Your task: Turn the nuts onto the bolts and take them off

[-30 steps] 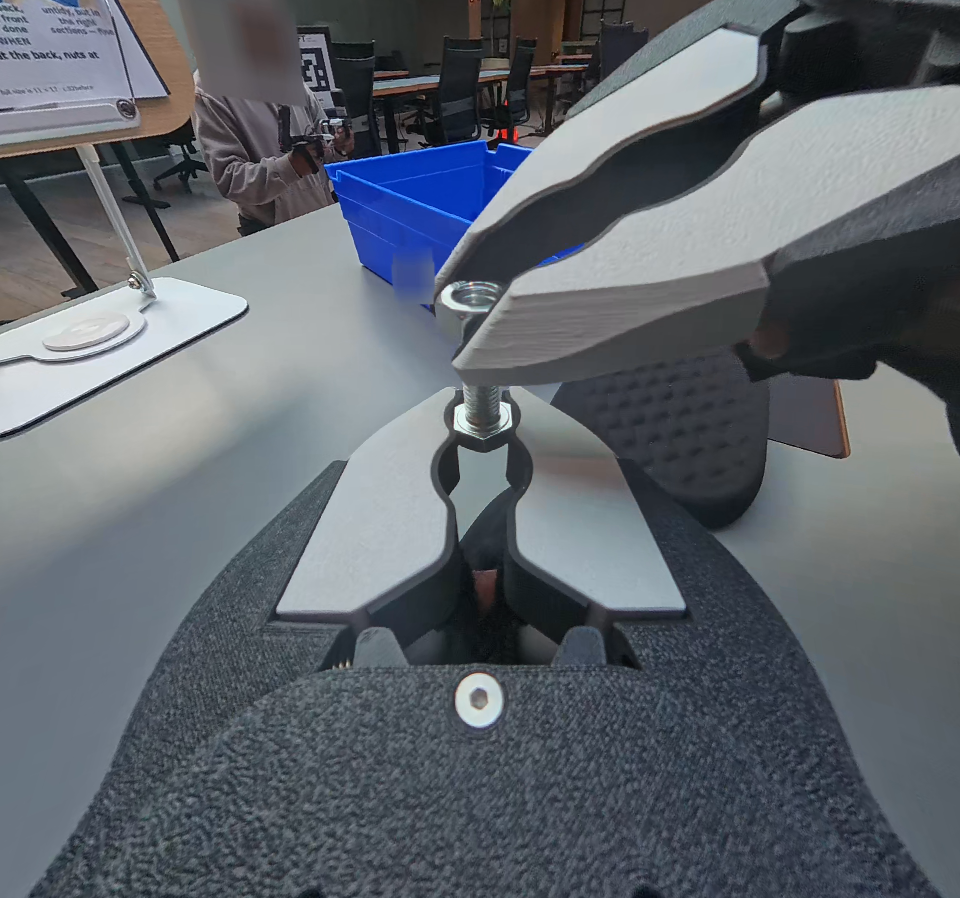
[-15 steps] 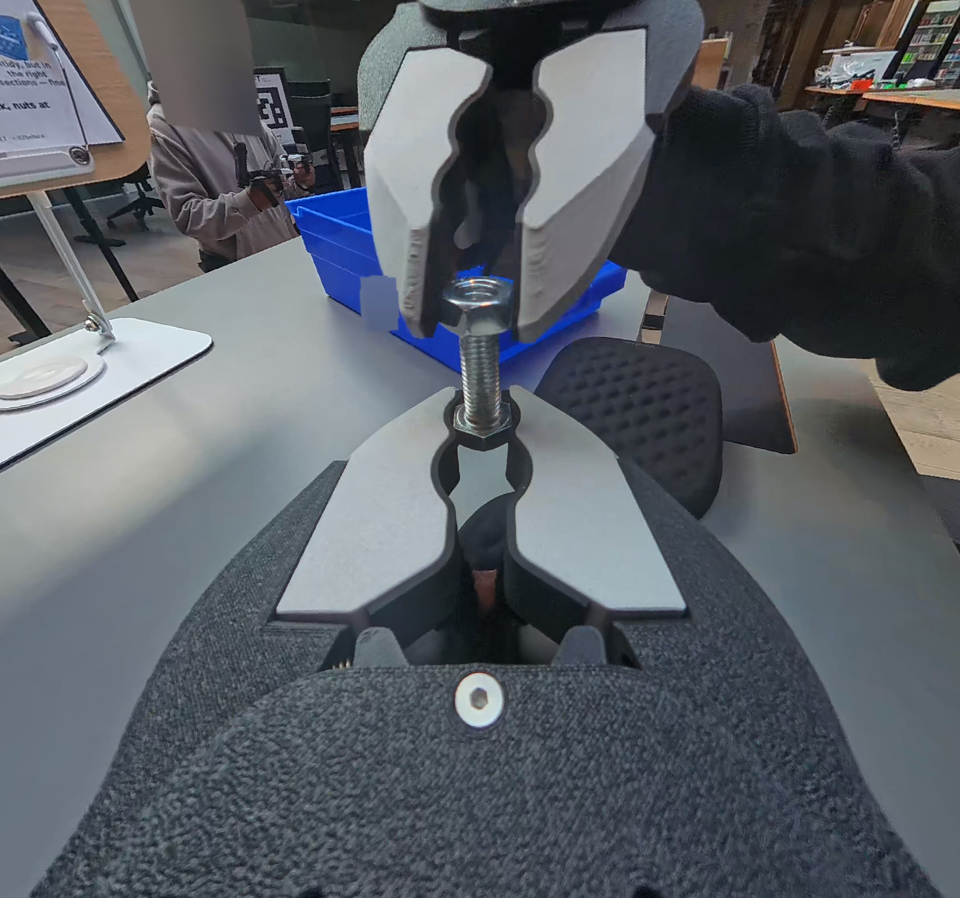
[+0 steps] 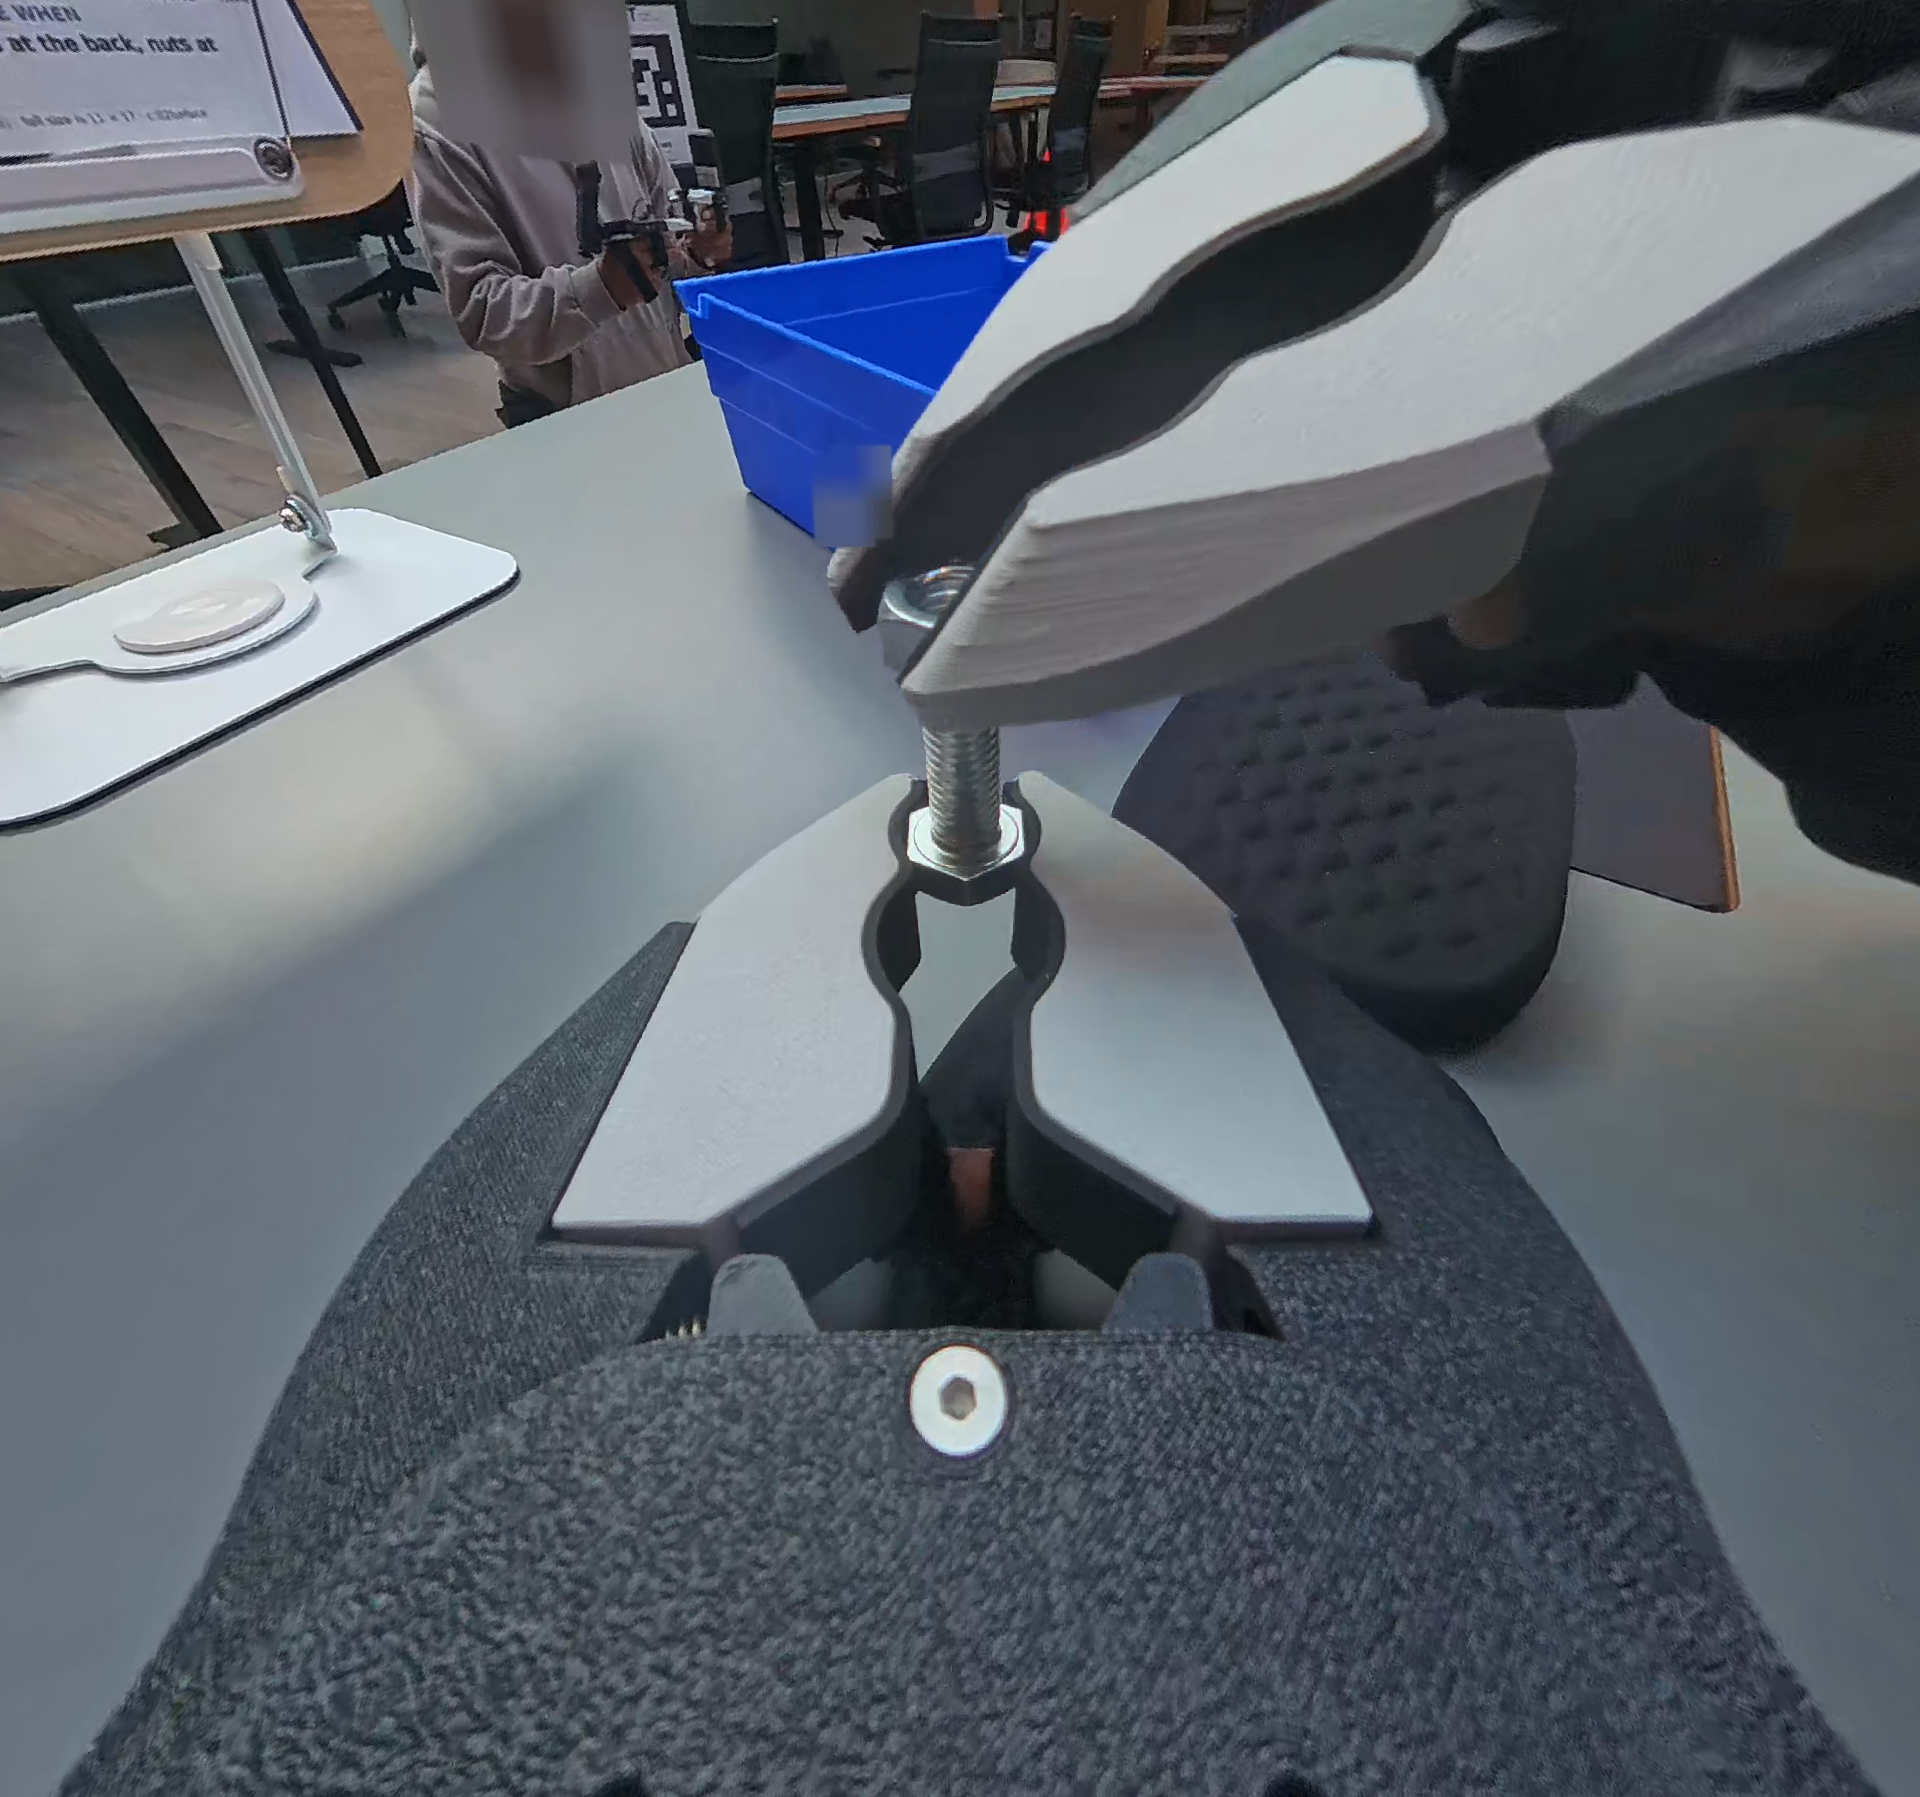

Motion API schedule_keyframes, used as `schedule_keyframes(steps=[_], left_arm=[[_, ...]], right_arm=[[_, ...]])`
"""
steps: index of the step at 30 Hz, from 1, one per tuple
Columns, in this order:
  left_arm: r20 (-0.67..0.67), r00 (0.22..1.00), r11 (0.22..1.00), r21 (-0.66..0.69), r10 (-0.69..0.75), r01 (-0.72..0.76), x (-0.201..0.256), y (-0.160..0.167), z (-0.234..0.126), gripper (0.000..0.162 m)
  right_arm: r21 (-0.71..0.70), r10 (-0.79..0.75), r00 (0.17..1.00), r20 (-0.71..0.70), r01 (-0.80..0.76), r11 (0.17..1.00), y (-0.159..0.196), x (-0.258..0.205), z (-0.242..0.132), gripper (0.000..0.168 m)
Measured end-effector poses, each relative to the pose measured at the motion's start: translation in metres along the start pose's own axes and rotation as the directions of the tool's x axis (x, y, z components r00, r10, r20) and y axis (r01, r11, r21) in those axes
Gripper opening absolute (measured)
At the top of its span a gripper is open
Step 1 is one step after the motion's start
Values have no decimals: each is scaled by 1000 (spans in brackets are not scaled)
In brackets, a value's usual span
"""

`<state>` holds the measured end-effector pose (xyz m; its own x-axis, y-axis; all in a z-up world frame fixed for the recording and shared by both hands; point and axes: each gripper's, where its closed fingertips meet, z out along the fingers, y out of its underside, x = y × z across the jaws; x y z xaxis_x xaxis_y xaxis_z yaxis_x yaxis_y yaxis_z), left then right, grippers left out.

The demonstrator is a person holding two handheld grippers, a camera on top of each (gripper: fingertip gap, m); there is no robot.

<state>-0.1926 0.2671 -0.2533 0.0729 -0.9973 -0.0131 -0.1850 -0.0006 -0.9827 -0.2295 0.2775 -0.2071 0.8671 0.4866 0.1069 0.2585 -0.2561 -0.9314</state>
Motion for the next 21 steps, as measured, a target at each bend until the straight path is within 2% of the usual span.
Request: schedule_keyframes(steps=[3, 6, 8, 11, 13, 16, 21], left_arm=[[14, 1000, 1000, -5, 1, -1, -1, 1, 0, 14], [-15, 1000, 1000, -2, -7, 7, 1, 1, 1, 14], [-49, 998, 999, 11, -34, 34, 3, -2, 0, 14], [-121, 988, 994, 33, -100, 105, 5, -5, -2, 14], [-160, 976, 987, 42, -145, 154, 5, -8, -3, 14], [-173, 971, 983, 45, -166, 176, 5, -9, -4, 13], [-176, 974, 988, 39, -143, 152, 9, -8, -3, 13]], right_arm=[[38, 52, 990, -131, -48, 998, 0, 2, 0, 17], [1, -29, 986, -166, 29, 1000, 1, 3, 0, 18], [35, -64, 992, -108, 68, 997, -8, 1, -5, 39], [53, -15, 995, 96, 10, 999, -13, -4, -16, 46], [19, 30, 979, 202, -35, 999, -3, -5, -18, 38], [-21, 100, 959, 264, -98, 995, 8, -6, -9, 34], [10, 87, 969, 233, -92, 996, 11, -6, 3, 9]])
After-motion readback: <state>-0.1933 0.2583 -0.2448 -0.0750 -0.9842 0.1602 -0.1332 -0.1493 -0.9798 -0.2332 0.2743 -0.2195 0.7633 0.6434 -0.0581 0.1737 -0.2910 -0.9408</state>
